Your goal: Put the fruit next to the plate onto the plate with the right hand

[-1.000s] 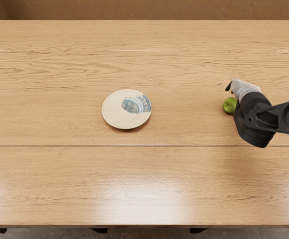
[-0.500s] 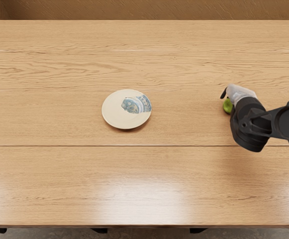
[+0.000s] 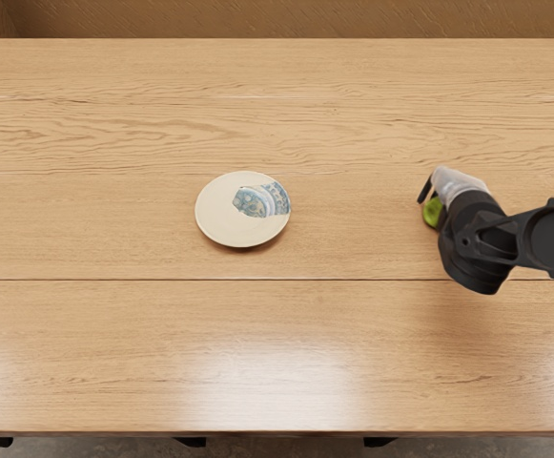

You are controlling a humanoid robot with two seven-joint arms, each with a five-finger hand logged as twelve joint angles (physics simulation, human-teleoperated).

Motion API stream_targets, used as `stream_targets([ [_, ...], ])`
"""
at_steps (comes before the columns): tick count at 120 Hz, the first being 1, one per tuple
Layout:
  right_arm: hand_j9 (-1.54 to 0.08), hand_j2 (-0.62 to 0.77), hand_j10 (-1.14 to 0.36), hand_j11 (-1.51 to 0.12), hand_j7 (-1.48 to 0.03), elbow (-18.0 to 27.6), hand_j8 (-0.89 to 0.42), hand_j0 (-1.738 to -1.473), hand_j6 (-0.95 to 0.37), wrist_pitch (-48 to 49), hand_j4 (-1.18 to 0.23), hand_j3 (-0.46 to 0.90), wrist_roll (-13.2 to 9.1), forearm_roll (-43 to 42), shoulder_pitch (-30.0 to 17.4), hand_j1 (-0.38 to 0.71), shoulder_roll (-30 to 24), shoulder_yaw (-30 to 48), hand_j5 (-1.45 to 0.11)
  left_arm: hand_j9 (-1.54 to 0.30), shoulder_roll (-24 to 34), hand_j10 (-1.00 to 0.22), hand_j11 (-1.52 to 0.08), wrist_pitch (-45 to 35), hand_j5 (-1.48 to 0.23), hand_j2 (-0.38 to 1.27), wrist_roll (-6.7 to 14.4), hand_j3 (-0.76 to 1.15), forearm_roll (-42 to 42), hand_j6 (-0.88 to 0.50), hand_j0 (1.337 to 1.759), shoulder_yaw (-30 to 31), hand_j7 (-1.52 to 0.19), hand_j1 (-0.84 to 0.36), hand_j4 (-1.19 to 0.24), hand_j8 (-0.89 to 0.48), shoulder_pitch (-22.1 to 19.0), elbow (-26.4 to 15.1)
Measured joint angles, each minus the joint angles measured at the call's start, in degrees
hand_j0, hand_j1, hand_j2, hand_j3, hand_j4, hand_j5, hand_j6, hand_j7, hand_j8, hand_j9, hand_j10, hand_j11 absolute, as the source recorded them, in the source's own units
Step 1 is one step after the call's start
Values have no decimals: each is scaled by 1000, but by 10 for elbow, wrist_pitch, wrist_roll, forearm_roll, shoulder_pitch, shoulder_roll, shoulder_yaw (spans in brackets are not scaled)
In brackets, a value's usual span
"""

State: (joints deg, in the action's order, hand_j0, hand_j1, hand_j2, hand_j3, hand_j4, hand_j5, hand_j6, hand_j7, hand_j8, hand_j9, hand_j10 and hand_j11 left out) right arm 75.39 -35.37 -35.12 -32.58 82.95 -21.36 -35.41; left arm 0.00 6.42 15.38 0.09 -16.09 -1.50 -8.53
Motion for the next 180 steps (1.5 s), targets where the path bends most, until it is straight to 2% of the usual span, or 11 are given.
stream_targets([
  [47,-816,99,-570,-837,-856,0,-382,-1648,-456,2,-716,-1,0,1,-5,230,0,8,-781,-13,0,-10,-13,0,-13,2,0,0,0,-10,1658,0,-13,337,-10,-10,0,0],
  [75,-933,161,-565,-931,-935,1,-371,-1649,-499,4,-731,0,0,5,-6,198,-2,48,-926,-13,0,-10,-13,0,-13,2,0,0,0,-10,1658,0,-13,337,-10,-10,0,0],
  [90,-971,338,-586,-962,-960,2,-401,-1651,-561,4,-736,0,0,6,-5,193,-4,107,-970,-13,0,-10,-13,0,-13,2,0,0,0,-10,1658,0,-13,337,-10,-10,0,0],
  [106,-996,359,-571,-990,-971,8,-386,-1651,-562,5,-725,0,1,7,-6,203,2,196,-1013,-13,0,-10,-13,0,-13,2,0,0,0,-10,1658,0,-13,337,-10,-10,0,0],
  [128,-1019,324,-598,-997,-977,15,-405,-1652,-593,5,-719,1,0,9,-12,165,41,257,-1037,-13,0,-10,-13,0,-13,2,0,0,0,-10,1658,0,-13,337,-10,-10,0,0],
  [153,-1029,434,-570,-1004,-980,17,-430,-1655,-616,5,-716,1,0,10,-26,210,83,352,-1049,-13,0,-10,-13,0,-13,2,0,0,0,-10,1658,0,-13,337,-10,-10,0,0],
  [169,-1023,475,-547,-1003,-981,5,-432,-1657,-625,5,-719,0,0,9,-40,240,107,389,-1046,-13,0,-10,-13,0,-13,2,0,0,0,-10,1658,0,-13,337,-10,-10,0,0],
  [180,-1024,540,-540,-1002,-982,-26,-430,-1657,-619,5,-724,0,0,7,-53,271,139,397,-1040,-13,0,-10,-13,0,-13,2,0,0,0,-10,1658,0,-13,337,-10,-10,0,0],
])
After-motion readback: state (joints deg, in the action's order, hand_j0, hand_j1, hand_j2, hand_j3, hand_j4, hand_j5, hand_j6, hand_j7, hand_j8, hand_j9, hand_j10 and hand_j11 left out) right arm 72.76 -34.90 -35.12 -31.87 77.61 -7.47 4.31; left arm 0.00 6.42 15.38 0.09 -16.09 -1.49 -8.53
